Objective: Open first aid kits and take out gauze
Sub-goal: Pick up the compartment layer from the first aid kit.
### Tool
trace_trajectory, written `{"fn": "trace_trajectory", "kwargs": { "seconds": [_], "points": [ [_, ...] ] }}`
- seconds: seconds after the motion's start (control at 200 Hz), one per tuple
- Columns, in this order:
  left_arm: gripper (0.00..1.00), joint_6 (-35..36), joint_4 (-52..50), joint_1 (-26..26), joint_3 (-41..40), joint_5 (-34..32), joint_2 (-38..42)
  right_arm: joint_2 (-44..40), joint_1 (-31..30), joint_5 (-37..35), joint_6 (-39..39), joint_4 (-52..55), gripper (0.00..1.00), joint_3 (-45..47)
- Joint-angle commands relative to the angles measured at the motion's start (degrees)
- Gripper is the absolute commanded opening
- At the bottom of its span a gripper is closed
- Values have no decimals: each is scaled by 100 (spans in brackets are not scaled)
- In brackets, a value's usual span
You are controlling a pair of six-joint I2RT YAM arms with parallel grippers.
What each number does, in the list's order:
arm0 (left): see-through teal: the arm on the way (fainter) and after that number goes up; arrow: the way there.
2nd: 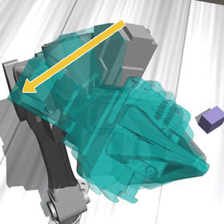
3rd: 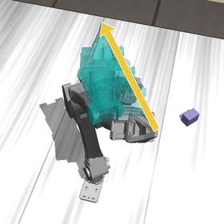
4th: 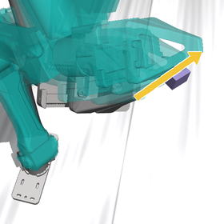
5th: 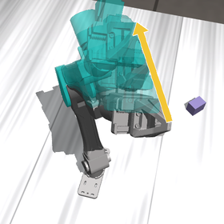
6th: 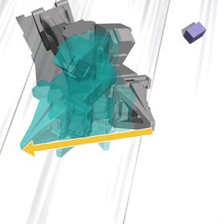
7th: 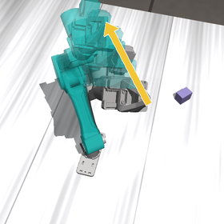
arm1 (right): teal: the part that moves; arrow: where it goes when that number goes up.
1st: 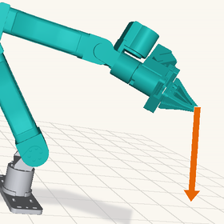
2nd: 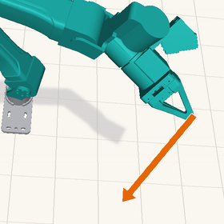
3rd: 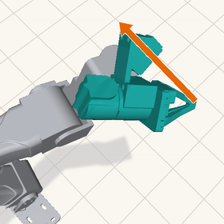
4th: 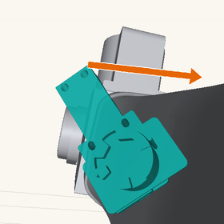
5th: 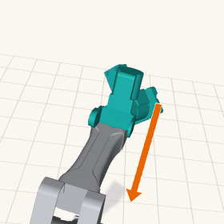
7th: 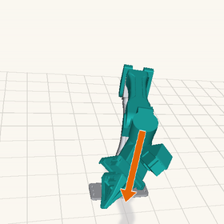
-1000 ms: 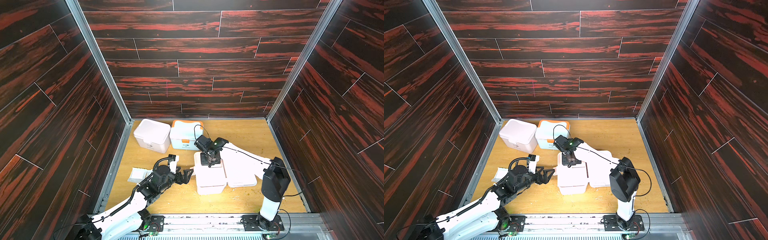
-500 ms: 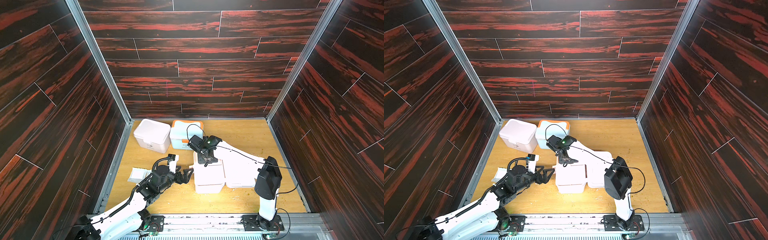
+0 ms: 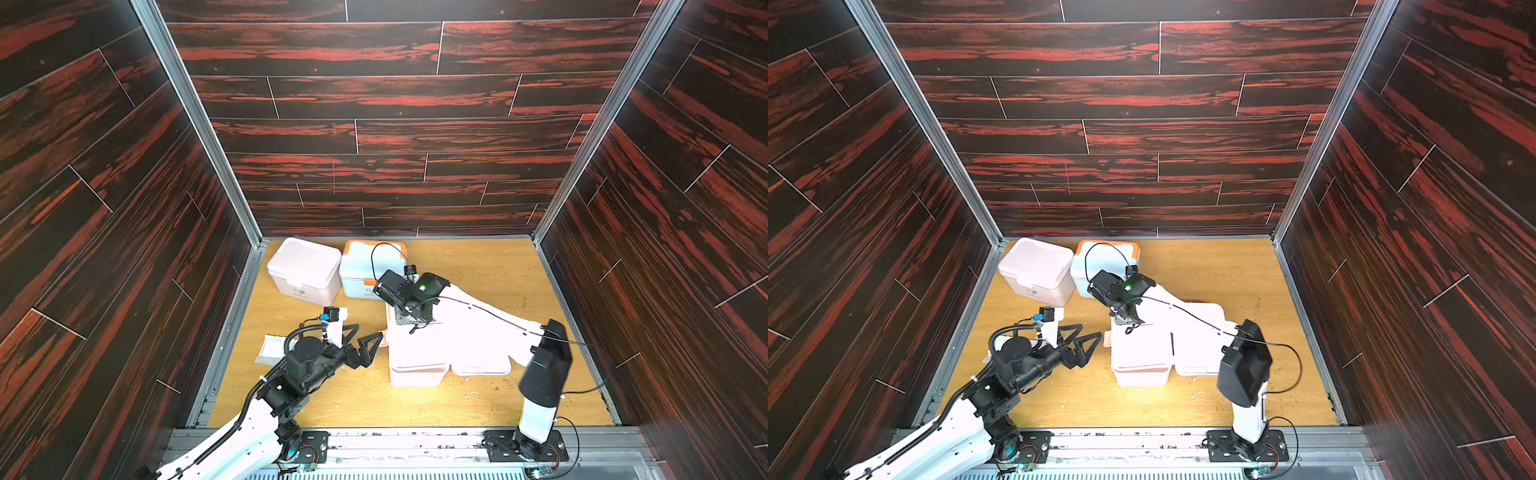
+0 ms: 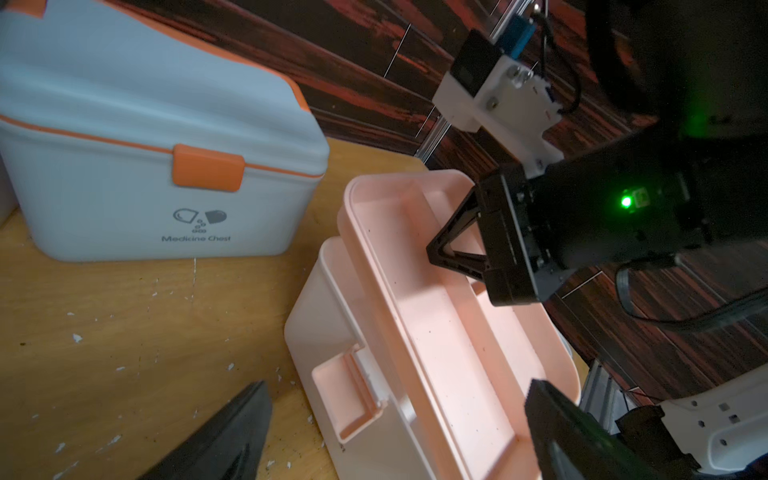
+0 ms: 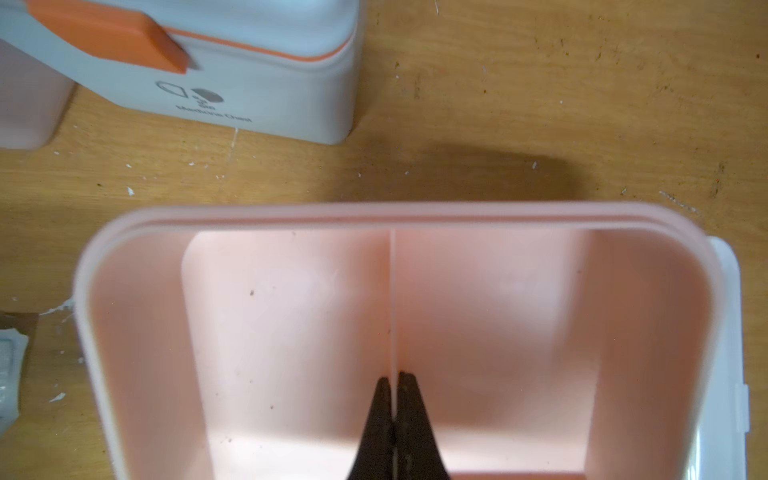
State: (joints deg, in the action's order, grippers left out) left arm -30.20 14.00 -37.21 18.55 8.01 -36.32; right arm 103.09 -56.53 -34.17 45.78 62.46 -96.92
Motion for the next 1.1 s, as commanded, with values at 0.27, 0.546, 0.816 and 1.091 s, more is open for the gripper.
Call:
{"fn": "trace_trajectory", "kwargs": {
  "seconds": [0.27, 0.546, 0.816, 1.091],
  "points": [
    [100, -364, -334, -21, 345, 191, 544, -3465, -25, -10, -1344, -2612, 0, 2376],
    [100, -991, -576, -84, 1029, 861, 383, -5811, -25, -320, -2058, -3477, 0, 3819],
    [100, -1196, -319, -194, 1230, 780, 407, -8177, -24, -510, -2530, -4468, 0, 5136],
    [100, -1011, 24, -254, 1512, 784, -400, -8688, -23, -964, -2966, -5015, 0, 5494]
  ]
}}
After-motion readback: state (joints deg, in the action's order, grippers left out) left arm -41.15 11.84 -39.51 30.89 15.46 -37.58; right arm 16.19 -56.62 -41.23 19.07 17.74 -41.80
